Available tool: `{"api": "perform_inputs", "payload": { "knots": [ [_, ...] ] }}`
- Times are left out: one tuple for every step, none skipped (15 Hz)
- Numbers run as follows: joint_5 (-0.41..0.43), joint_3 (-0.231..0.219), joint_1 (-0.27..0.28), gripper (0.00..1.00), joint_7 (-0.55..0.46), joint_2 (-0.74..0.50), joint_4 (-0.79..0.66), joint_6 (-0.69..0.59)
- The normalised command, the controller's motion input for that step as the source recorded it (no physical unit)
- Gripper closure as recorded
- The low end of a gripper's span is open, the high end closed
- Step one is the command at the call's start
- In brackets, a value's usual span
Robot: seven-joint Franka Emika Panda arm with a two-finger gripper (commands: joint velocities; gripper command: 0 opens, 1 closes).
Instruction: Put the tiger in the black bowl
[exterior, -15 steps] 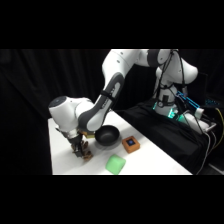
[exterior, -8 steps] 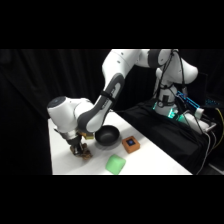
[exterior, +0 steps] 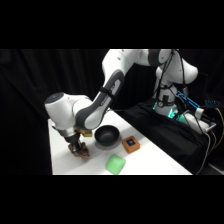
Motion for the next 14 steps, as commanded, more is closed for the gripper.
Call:
{"api": "perform_inputs", "payload": {
  "knots": [
    [-0.003, -0.052, 0.043, 0.95, -0.05, -0.49, -0.32, -0.18],
    [-0.017, -0.058, 0.043, 0.95, -0.05, -0.53, -0.37, -0.17],
    [-0.025, -0.060, 0.041, 0.95, -0.05, -0.54, -0.41, -0.18],
    [-0.032, -0.052, 0.033, 0.95, -0.07, -0.53, -0.44, -0.16],
    [-0.043, -0.053, 0.028, 0.95, -0.07, -0.56, -0.51, -0.13],
    [-0.053, -0.052, 0.021, 0.95, -0.08, -0.58, -0.57, -0.10],
    [-0.057, -0.047, 0.008, 0.95, -0.10, -0.61, -0.65, -0.07],
    [-0.061, -0.038, -0.006, 0.95, -0.12, -0.62, -0.68, -0.02],
    [-0.063, -0.031, -0.019, 0.95, -0.13, -0.63, -0.74, 0.03],
    [-0.066, -0.026, -0.027, 0.95, -0.13, -0.65, -0.78, 0.07],
    [-0.072, -0.021, -0.034, 0.95, -0.13, -0.68, -0.84, 0.12],
    [-0.074, -0.014, -0.038, 0.95, -0.13, -0.68, -0.84, 0.14],
    [-0.086, -0.013, -0.037, 0.95, -0.12, -0.67, -0.84, 0.16],
    [-0.094, -0.012, -0.039, 0.95, -0.11, -0.64, -0.83, 0.19]
  ]
}}
